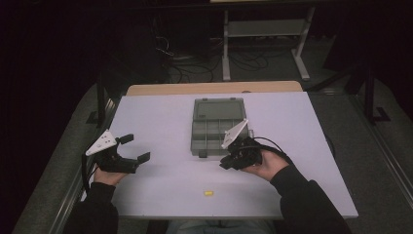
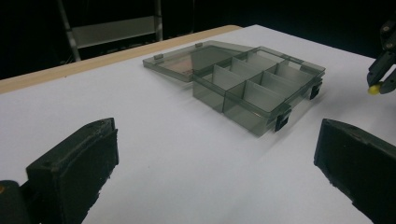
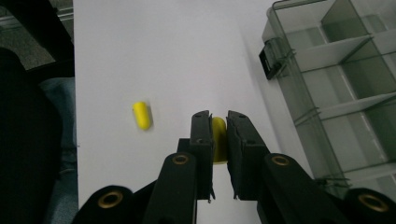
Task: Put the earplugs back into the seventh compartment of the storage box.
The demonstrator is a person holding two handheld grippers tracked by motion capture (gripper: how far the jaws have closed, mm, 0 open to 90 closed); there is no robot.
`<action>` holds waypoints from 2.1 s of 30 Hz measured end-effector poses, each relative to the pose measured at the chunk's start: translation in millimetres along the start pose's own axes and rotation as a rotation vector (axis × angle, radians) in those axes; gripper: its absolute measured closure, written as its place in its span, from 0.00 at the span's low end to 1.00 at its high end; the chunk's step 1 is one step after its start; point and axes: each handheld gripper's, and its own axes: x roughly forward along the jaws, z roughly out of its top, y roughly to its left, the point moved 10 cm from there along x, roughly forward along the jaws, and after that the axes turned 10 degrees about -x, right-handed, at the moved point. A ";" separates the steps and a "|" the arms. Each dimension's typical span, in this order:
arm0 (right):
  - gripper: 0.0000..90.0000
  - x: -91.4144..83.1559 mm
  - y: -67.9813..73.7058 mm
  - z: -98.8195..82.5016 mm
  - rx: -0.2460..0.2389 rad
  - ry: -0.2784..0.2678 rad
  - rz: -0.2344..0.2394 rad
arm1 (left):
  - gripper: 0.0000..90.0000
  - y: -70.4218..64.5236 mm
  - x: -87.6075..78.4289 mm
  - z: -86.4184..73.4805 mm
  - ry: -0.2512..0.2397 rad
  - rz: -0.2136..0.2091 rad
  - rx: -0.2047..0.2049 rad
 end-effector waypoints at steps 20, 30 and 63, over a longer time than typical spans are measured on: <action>0.89 -31.8 -35.7 9.6 0.014 0.025 -0.062 | 0.00 -0.5 0.0 -0.7 0.004 -0.006 -0.004; 0.89 -41.3 -58.5 19.4 0.015 0.063 -0.081 | 0.00 -1.9 0.1 -0.9 0.006 -0.017 -0.006; 0.89 10.2 -108.0 -2.8 0.139 0.153 -0.054 | 0.00 -2.1 -0.4 -0.4 0.002 -0.020 -0.006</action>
